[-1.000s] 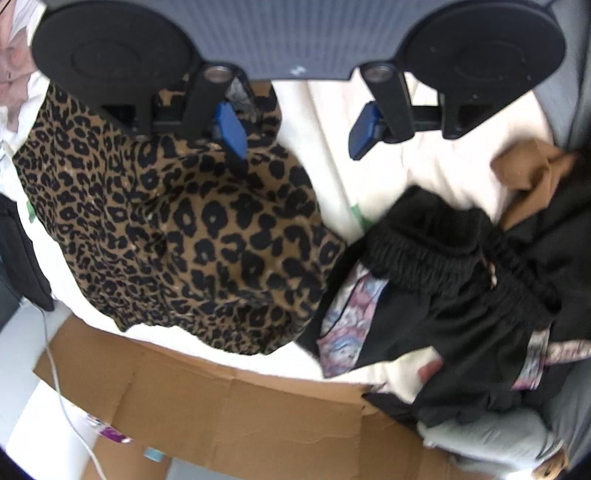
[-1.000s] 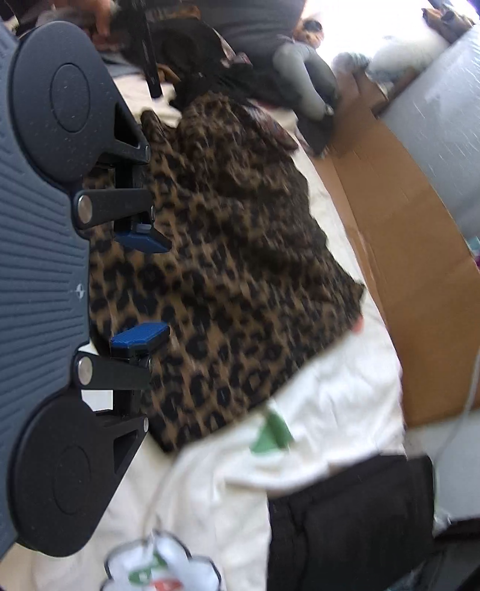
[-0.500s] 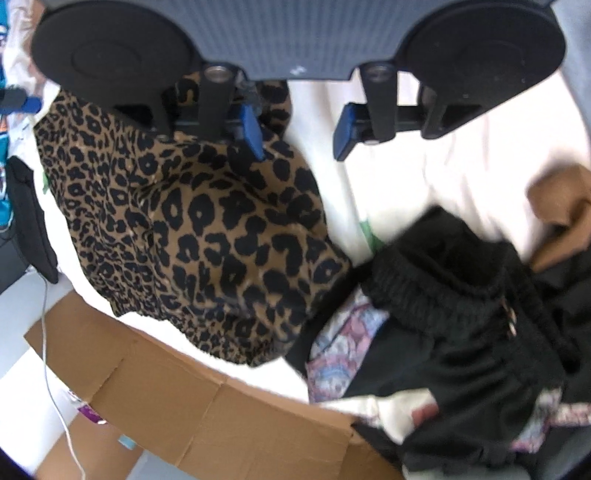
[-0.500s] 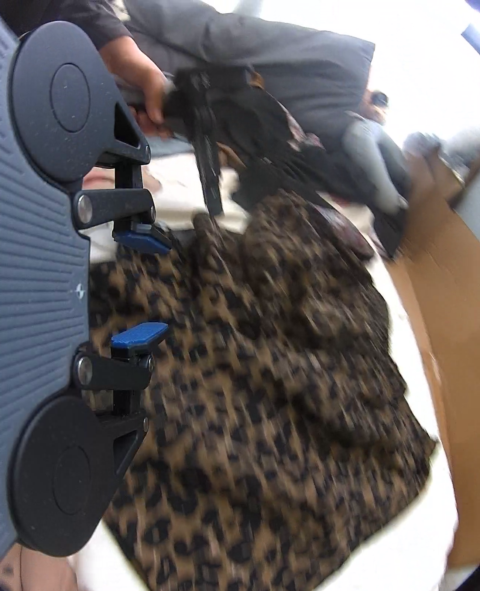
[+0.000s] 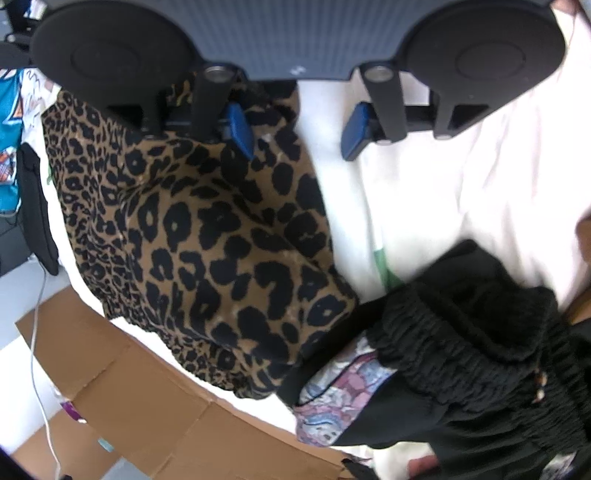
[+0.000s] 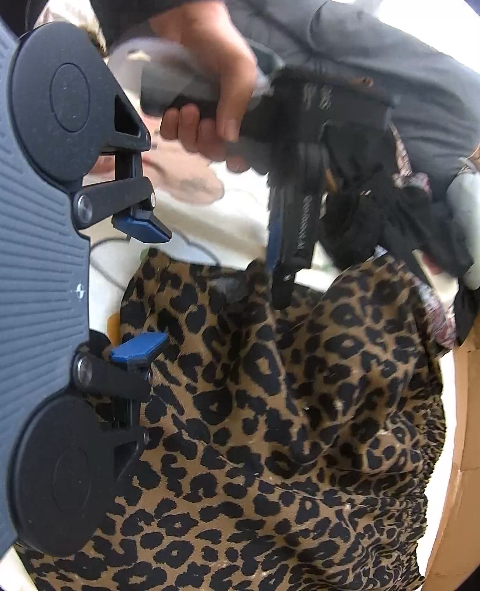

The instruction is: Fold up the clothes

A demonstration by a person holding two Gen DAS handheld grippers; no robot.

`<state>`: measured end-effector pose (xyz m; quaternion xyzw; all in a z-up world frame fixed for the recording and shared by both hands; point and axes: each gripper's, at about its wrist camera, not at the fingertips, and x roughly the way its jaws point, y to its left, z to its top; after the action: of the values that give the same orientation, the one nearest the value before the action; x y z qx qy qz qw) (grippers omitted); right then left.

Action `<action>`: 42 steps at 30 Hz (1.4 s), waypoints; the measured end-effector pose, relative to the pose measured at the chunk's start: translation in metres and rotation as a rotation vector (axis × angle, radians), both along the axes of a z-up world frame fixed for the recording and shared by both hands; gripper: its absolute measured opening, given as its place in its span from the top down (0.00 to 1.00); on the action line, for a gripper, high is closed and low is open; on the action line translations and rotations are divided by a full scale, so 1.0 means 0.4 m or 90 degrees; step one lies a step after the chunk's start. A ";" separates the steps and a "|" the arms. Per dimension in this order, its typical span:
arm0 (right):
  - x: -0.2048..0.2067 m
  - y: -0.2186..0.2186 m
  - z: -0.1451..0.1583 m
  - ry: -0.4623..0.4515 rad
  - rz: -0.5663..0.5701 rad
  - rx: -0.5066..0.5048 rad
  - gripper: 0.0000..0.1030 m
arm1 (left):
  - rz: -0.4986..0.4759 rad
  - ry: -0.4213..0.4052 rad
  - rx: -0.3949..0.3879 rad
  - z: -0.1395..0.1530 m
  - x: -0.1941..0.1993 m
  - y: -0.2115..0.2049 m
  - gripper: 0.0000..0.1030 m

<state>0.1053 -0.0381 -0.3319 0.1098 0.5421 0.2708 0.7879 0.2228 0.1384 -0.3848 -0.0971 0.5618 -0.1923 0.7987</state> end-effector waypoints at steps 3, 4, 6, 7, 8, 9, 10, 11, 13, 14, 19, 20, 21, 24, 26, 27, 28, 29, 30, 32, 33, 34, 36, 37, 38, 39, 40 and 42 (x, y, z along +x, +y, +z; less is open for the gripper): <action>0.000 0.014 -0.022 0.004 0.005 -0.022 0.41 | -0.008 0.008 -0.022 -0.006 0.005 -0.002 0.63; 0.000 0.019 -0.030 0.007 0.007 -0.028 0.41 | -0.002 0.021 -0.036 -0.011 0.008 0.003 0.67; 0.001 0.033 -0.050 0.019 0.009 -0.038 0.41 | 0.015 0.047 -0.061 -0.022 0.012 0.014 0.84; 0.004 0.041 -0.062 0.025 0.005 -0.042 0.41 | 0.022 0.054 -0.067 -0.027 0.012 0.020 0.87; 0.004 0.045 -0.067 0.025 0.000 -0.045 0.41 | 0.030 0.059 -0.071 -0.032 0.013 0.026 0.92; 0.003 0.050 -0.069 0.020 -0.001 -0.047 0.41 | 0.035 0.061 -0.078 -0.032 0.010 0.032 0.95; 0.001 0.054 -0.071 0.015 -0.001 -0.049 0.42 | 0.039 0.062 -0.085 -0.032 0.007 0.038 0.96; -0.001 0.058 -0.072 0.009 0.004 -0.054 0.47 | 0.044 0.063 -0.093 -0.032 0.004 0.044 0.98; 0.007 0.060 -0.075 0.009 0.009 -0.062 0.94 | 0.040 0.055 -0.091 -0.023 -0.005 0.046 0.98; 0.012 0.052 -0.077 0.023 0.015 -0.054 1.00 | 0.038 0.048 -0.091 -0.016 -0.009 0.046 0.99; 0.004 -0.027 -0.044 0.043 0.012 -0.037 1.00 | 0.025 0.025 -0.096 0.042 -0.031 0.041 0.99; -0.002 -0.046 -0.033 0.047 0.009 -0.035 1.00 | 0.016 0.019 -0.093 0.057 -0.038 0.037 0.99; -0.010 -0.064 -0.023 0.049 0.005 -0.032 1.00 | 0.007 0.016 -0.090 0.073 -0.041 0.034 0.99; -0.024 -0.094 0.000 0.052 -0.001 -0.017 1.00 | -0.017 0.018 -0.082 0.100 -0.061 0.028 0.99; -0.036 -0.101 0.012 0.049 0.000 -0.004 1.00 | -0.035 0.022 -0.073 0.109 -0.078 0.021 0.99; -0.044 -0.103 0.013 0.051 0.003 -0.002 1.00 | -0.046 0.023 -0.068 0.110 -0.086 0.014 0.99; -0.047 -0.102 0.011 0.054 0.005 -0.001 1.00 | -0.058 0.023 -0.065 0.113 -0.099 0.008 0.99; -0.050 -0.100 0.008 0.058 0.007 0.001 1.00 | -0.070 0.023 -0.061 0.116 -0.112 0.001 0.99; -0.052 -0.093 0.002 0.065 0.009 0.003 1.00 | -0.078 0.028 -0.062 0.112 -0.117 -0.008 0.99; -0.058 -0.085 -0.009 0.078 0.015 0.007 1.00 | -0.099 0.038 -0.069 0.105 -0.125 -0.026 0.99; -0.062 -0.083 -0.013 0.083 0.018 0.009 1.00 | -0.114 0.043 -0.075 0.103 -0.132 -0.034 0.98; -0.063 -0.081 -0.014 0.084 0.019 0.011 1.00 | -0.119 0.038 -0.069 0.106 -0.134 -0.035 0.97; -0.067 -0.078 -0.017 0.088 0.022 0.015 0.98 | -0.123 0.025 -0.052 0.115 -0.135 -0.033 0.93; -0.067 -0.076 -0.017 0.088 0.022 0.018 0.96 | -0.126 0.018 -0.043 0.120 -0.136 -0.032 0.93; -0.067 -0.074 -0.017 0.088 0.022 0.021 0.96 | -0.113 0.010 -0.036 0.125 -0.129 -0.018 0.89; -0.068 -0.074 -0.016 0.088 0.019 0.023 0.95 | -0.098 0.002 -0.029 0.130 -0.121 -0.002 0.87; -0.067 -0.073 -0.014 0.088 0.016 0.025 0.95 | -0.081 -0.005 -0.021 0.133 -0.111 0.015 0.87; -0.065 -0.071 -0.011 0.087 0.011 0.027 0.93 | -0.046 -0.014 -0.008 0.136 -0.090 0.049 0.84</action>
<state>0.0792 -0.0667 -0.3361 0.1400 0.5898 0.2812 0.7440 0.1867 0.1580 -0.3303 -0.0795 0.5550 -0.2256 0.7967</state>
